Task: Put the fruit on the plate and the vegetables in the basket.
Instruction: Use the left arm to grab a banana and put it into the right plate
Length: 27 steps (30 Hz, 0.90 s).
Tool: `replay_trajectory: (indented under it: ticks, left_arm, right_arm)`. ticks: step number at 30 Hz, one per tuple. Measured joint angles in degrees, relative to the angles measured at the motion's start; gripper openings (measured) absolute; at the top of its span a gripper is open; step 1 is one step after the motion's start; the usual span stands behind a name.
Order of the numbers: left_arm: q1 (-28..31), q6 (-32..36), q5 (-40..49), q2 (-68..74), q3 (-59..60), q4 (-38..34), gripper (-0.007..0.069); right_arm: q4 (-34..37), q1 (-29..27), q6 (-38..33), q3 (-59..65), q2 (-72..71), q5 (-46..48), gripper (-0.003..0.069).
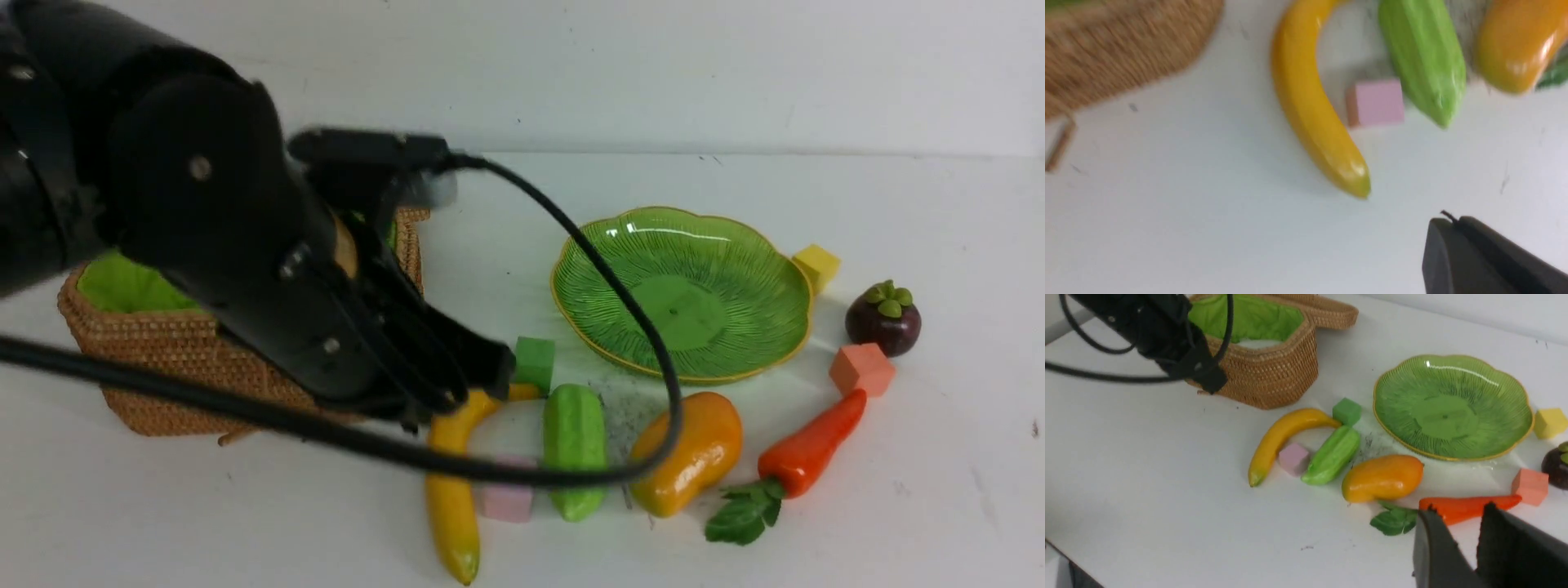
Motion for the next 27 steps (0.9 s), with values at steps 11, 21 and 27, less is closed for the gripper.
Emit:
replay_trajectory:
  ticks: [11, 21, 27]
  left_arm:
    - [-0.45, -6.26, -12.04, 13.42, 2.59, 5.37, 0.0274]
    - [0.03, -11.82, -15.87, 21.26, 2.59, 14.43, 0.0447]
    - [0.03, -12.60, -16.65, 23.29, 2.59, 16.69, 0.0426]
  right_arm:
    - [0.37, 0.00, 0.00, 0.00, 0.00, 6.01, 0.0181]
    - [0.37, 0.00, 0.00, 0.00, 0.00, 6.58, 0.0185]
    - [0.37, 0.00, -0.24, 0.00, 0.00, 6.58, 0.0188]
